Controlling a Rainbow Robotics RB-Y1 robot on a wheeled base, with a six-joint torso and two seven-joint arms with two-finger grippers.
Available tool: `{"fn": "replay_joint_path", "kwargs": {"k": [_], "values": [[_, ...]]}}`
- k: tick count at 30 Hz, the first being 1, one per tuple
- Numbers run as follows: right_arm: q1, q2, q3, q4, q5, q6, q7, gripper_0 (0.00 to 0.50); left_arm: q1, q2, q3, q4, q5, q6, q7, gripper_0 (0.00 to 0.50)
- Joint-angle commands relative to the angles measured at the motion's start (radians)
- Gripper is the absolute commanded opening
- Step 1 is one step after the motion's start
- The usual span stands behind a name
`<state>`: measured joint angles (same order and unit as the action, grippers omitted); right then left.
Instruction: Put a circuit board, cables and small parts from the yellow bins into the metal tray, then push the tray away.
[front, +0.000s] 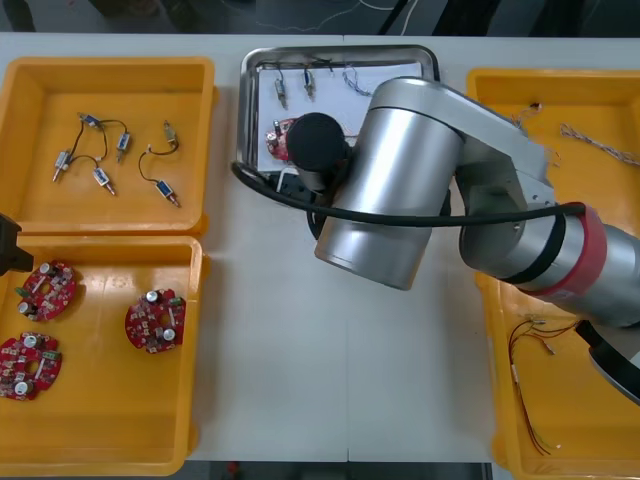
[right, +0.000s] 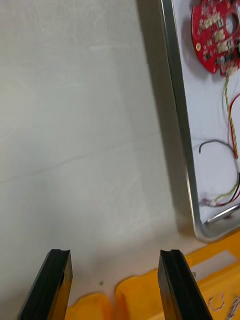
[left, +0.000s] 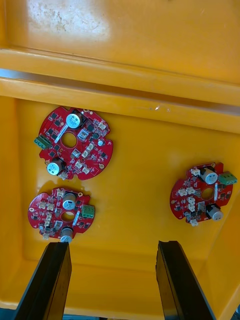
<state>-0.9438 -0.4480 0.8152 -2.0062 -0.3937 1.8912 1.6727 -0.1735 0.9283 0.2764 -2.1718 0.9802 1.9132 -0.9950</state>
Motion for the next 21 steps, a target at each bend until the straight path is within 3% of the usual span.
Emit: {"fn": "replay_joint_path", "kwargs": {"k": [1, 9, 17, 21], "values": [[0.108, -0.04, -0.146, -0.158, -0.005, 0.029, -0.051, 0.5, 0.011, -0.009, 0.035, -0.028, -0.009, 0.007, -0.079, 0.5], [0.249, -0.104, -0.35, -0.324, -0.036, 0.029, -0.08, 0.5, 0.011, -0.009, 0.035, -0.028, -0.009, 0.007, -0.079, 0.5], [0.411, -0.201, -0.646, -0.373, -0.24, 0.029, -0.294, 0.5, 0.011, -0.009, 0.035, -0.028, -0.009, 0.007, -0.079, 0.5], [0.479, -0.242, -0.771, -0.373, -0.307, 0.029, -0.361, 0.5, 0.011, -0.009, 0.035, -0.028, -0.009, 0.007, -0.079, 0.5]]}}
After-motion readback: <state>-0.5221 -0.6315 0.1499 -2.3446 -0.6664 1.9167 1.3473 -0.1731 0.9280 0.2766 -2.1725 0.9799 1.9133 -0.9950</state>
